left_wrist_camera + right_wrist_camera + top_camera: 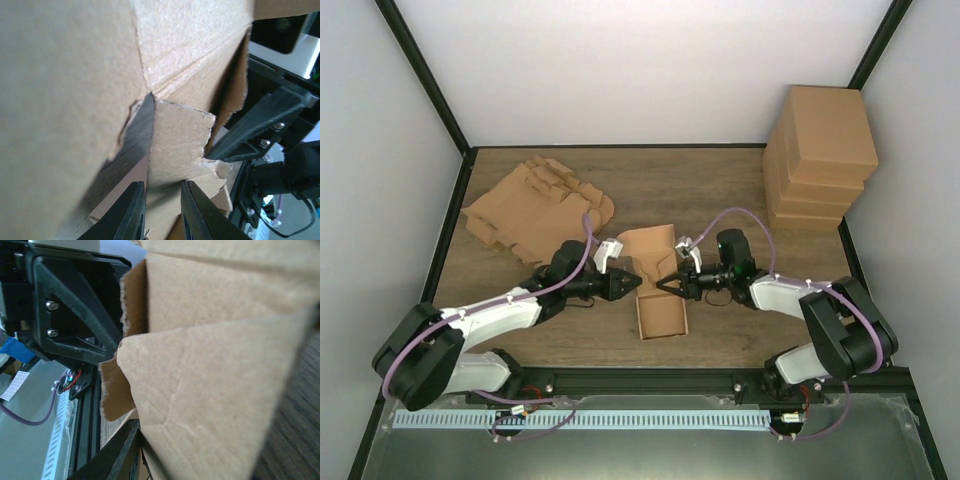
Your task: Fold the paper box
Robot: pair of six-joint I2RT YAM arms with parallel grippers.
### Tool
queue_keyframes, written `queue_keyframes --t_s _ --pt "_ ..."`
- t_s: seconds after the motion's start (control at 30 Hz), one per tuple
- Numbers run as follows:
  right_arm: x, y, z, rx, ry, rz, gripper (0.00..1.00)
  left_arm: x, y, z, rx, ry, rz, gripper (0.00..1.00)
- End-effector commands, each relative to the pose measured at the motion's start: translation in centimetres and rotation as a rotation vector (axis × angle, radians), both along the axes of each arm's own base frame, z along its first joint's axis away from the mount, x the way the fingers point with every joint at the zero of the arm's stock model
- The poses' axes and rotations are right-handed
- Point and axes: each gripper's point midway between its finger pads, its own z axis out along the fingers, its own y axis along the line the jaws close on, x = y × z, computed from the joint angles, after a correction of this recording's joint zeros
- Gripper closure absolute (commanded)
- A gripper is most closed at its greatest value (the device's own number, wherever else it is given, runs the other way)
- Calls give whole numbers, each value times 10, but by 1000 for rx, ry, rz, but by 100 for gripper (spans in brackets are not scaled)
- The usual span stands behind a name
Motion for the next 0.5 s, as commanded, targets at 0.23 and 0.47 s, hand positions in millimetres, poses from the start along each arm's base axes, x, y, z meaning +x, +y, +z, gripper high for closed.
queue_keyframes --t_s 0.23,0.47 --pt "-11 10 8 13 -232 5 75 14 23 22 84 -169 111 66" --pt "-8 0 4 26 -351 -72 76 7 58 36 166 -182 212 52"
